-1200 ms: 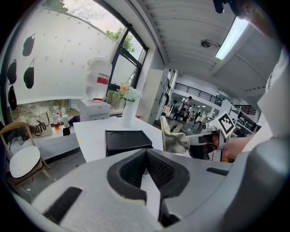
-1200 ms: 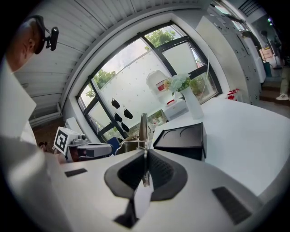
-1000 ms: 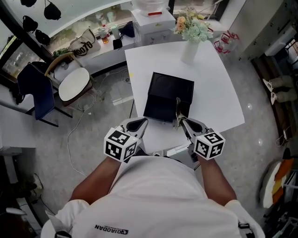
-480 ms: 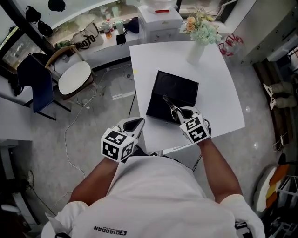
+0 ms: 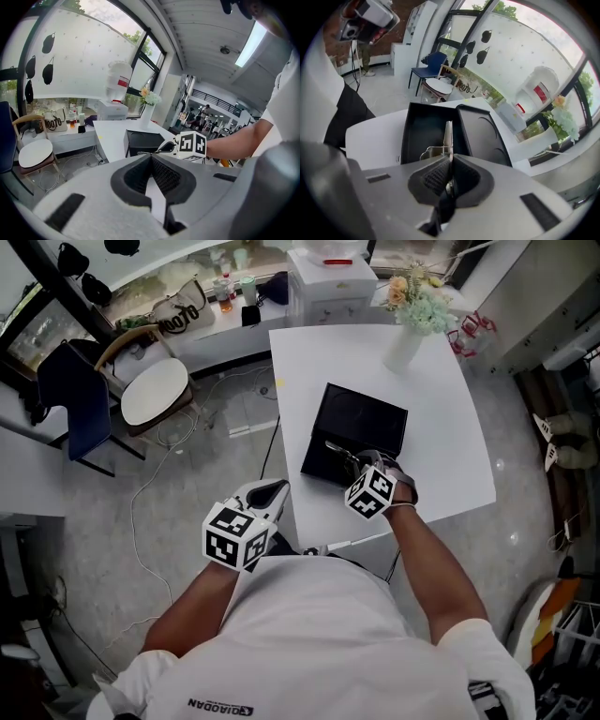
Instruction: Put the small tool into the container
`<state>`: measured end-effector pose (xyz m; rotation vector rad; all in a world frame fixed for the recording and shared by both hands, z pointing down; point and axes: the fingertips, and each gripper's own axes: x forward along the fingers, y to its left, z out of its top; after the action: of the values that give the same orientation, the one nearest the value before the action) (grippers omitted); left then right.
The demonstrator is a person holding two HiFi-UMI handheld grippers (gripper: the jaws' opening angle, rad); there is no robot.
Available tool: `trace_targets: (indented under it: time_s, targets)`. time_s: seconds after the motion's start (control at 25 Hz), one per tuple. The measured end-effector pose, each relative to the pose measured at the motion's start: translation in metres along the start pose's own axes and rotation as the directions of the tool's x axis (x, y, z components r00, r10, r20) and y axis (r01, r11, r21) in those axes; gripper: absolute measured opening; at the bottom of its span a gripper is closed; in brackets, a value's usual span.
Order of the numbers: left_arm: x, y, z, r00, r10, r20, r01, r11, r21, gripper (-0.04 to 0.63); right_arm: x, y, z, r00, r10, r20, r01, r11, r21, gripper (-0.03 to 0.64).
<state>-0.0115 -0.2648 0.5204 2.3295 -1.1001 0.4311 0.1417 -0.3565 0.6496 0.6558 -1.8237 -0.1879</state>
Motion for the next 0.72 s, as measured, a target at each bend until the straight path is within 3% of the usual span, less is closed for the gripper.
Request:
trace_targets:
  time_s: [0.44,0.72]
  targets:
    - [-0.007,0.007,-0.004,1.0,0.017,-0.01,-0.017,1.0,-0.003,0.009,0.034,-0.004,0.009,0.996,-0.055,-0.071,0.046,0.992,-0.121,0.012]
    - [-0.007,0.011,-0.004,1.0,0.015,-0.011,-0.015,1.0,-0.012,0.009,0.042,0.003,0.009,0.995,-0.043,-0.09,0.032,0.992,-0.123,0.04]
